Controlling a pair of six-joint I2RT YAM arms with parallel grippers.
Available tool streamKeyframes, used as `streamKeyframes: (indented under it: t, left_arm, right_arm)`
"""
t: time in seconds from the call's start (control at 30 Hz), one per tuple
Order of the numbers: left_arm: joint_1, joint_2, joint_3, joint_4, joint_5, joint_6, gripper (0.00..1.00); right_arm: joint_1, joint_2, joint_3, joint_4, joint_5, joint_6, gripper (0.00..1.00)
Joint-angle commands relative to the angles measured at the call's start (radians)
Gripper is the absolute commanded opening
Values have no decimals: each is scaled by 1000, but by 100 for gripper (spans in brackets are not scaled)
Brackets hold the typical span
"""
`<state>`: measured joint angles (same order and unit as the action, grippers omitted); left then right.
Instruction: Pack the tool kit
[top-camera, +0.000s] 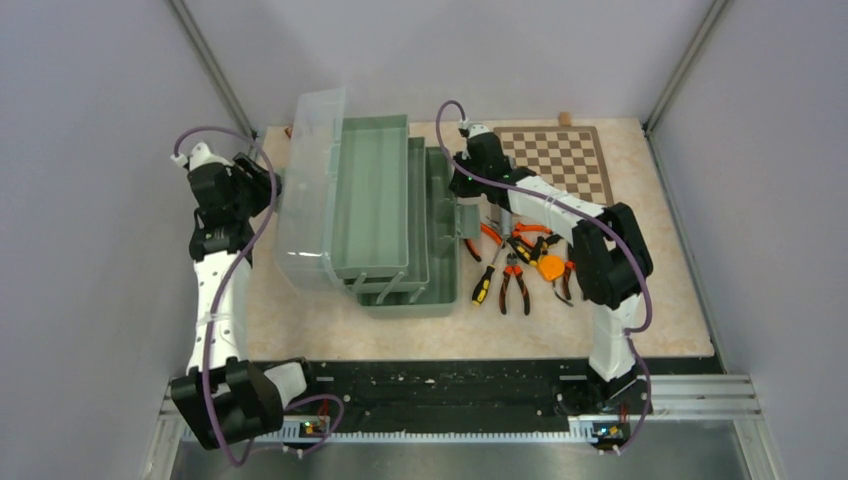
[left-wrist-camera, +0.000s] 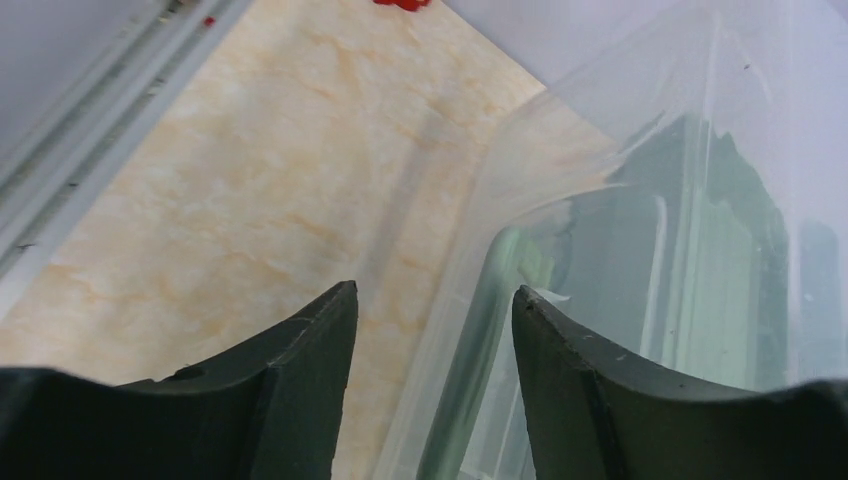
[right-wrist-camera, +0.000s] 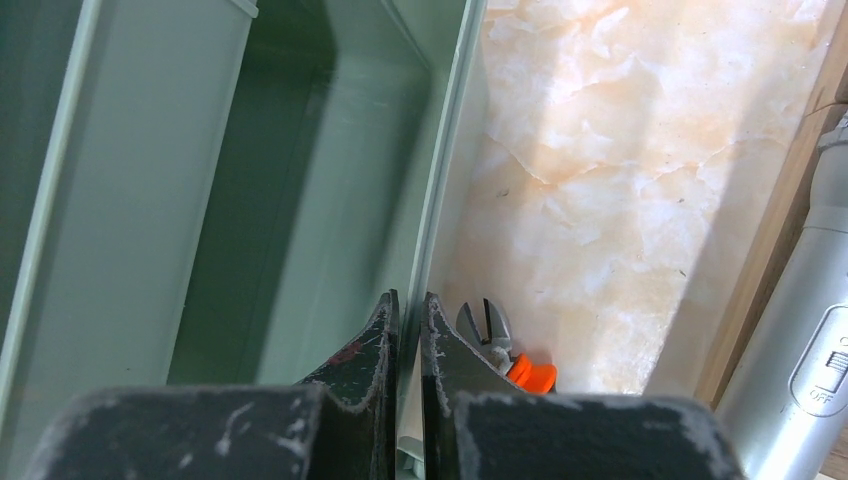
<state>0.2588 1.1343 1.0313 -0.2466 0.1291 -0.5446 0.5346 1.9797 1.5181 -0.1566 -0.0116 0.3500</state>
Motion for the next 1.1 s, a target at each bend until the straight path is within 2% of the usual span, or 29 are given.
streamKeyframes:
  t: [0.0, 0.2, 0.3, 0.47, 0.6, 0.83, 1.0, 1.07]
  left_arm:
    - [16, -32, 107, -45, -100, 71, 66]
    - [15, -22, 309, -200, -319, 157, 81]
    - [15, -20, 404, -257, -347, 195, 83]
    - [-4, -36, 479, -285, -185, 192, 85]
    - [-42, -56, 461, -289, -59, 169, 86]
    - [-136, -93, 383, -306, 32, 144, 86]
    - [-280, -94, 373, -353, -9, 180, 86]
    - [-318, -100, 370, -361, -17, 181, 86]
  right_arm:
    - [-16, -37, 24, 22, -47, -51, 0]
    - [-16, -25, 37, 16, -56, -50, 0]
    - [-16, -26, 40, 14, -56, -51, 0]
    - [-15, -20, 52, 15, -64, -37, 0]
    - [-17, -8, 73, 15, -76, -16, 0]
    - [-16, 8, 101, 22, -85, 17, 0]
    - [-15, -15, 148, -8, -81, 9, 15]
    - [-15, -34, 180, -34, -72, -8, 28]
